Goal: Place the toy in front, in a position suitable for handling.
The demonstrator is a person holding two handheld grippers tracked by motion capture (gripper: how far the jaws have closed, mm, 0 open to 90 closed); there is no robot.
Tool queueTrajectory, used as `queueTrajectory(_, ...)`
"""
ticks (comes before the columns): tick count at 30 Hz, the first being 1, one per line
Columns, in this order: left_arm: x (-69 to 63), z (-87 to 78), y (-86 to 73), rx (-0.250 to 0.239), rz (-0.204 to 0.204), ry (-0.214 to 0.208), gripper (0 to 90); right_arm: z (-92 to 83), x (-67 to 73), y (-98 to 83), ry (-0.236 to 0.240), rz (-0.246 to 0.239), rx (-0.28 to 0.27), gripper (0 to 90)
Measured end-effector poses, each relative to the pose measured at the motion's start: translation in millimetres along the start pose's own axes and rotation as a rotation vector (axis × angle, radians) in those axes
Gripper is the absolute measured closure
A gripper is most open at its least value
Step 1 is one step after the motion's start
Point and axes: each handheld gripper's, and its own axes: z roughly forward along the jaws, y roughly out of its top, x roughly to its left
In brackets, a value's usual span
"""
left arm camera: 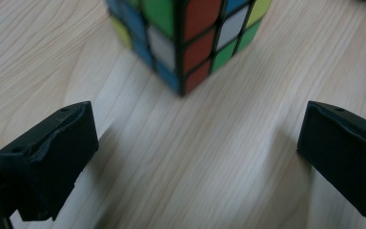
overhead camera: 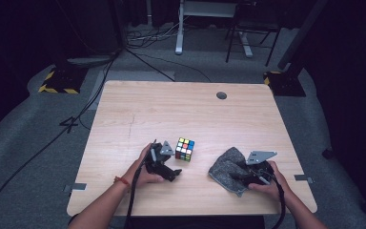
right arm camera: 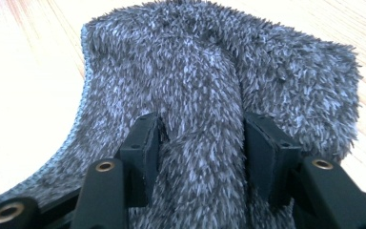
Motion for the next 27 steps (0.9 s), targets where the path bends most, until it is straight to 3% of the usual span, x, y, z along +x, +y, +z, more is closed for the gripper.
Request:
queueTrajectory(4,-9.9,16.3,18.5,-0.003,-0.002,0.006,0.3,-1.5,-1.4,-1.7,-0.013,0.007,0.0,48.5)
queueTrajectory(9,-9.8,24.2,27.6,-0.008,-0.024,0.027,0.8,-3.8,-5.3,-4.9,-0.026,0.016,-0.008,48.3)
queueTrajectory(14,-6.7,28.6,34.0,-0.022,-0.053,0.052,7.5,-4.0,-6.2,-5.6,-0.021,0.013,-0.012,48.3)
queueTrajectory(16,-2.9,29.1,35.2,-0.034,-0.036,0.041,10.2,-4.3,-6.2,-5.9,-0.022,0.013,-0.013,48.3)
queueTrajectory(19,0.9,27.3,34.8,-0.061,-0.008,0.031,22.8,-4.3,-6.6,-6.4,-0.017,0.012,-0.017,48.3)
queueTrajectory(22,5.0,22.7,31.2,-0.098,-0.004,-0.007,26.5,-4.3,-6.6,-6.7,-0.017,0.01,-0.019,48.3)
queueTrajectory(27,6.9,18.9,27.1,-0.106,0.03,-0.012,32.9,-4.5,-7.3,-7.8,-0.012,0.006,-0.027,48.3)
